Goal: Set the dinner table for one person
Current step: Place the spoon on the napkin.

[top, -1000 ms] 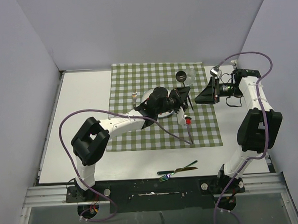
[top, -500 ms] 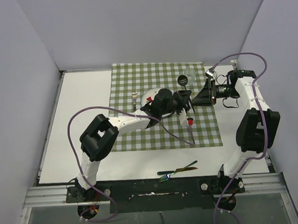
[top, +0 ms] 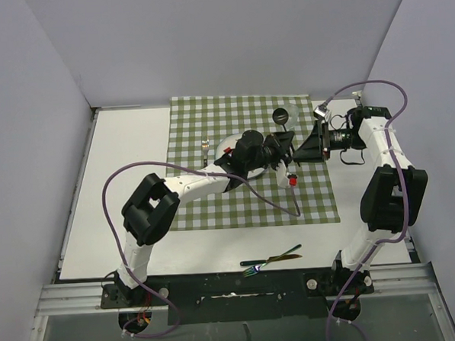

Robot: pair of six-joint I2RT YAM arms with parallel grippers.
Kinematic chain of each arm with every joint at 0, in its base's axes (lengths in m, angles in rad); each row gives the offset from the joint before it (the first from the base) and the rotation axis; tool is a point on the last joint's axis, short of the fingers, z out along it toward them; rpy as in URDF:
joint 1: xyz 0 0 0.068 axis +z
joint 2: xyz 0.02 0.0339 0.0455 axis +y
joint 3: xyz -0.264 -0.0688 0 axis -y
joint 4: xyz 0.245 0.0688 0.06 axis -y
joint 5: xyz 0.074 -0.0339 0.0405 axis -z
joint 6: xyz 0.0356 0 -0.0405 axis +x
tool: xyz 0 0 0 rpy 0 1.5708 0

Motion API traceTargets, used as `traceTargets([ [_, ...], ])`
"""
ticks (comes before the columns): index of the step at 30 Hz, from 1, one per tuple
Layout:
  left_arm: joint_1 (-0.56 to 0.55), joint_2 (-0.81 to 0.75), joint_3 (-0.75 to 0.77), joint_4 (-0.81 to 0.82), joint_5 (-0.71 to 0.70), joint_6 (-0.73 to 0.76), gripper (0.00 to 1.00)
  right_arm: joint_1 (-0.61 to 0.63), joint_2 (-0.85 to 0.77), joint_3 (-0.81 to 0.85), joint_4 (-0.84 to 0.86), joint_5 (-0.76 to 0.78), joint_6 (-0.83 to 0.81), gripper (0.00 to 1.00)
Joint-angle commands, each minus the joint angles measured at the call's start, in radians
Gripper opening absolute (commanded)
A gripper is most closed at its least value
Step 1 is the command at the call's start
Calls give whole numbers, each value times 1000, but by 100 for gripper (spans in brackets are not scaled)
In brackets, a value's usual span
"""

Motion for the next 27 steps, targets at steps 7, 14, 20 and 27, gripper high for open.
traceTargets([
  [7,20,-82,-65,70,12,0,0,1,-34,54,-25,-10,-21,29],
  [14,25,-89,-61,74,11,2,0,2,-34,44,-16,14,-14,29],
  [20,30,-81,-14,56,15,9,0,2,-30,43,-18,33,-21,29],
  [27,31,-88,1,34,19,23,0,3,-25,40,-19,40,-30,28],
])
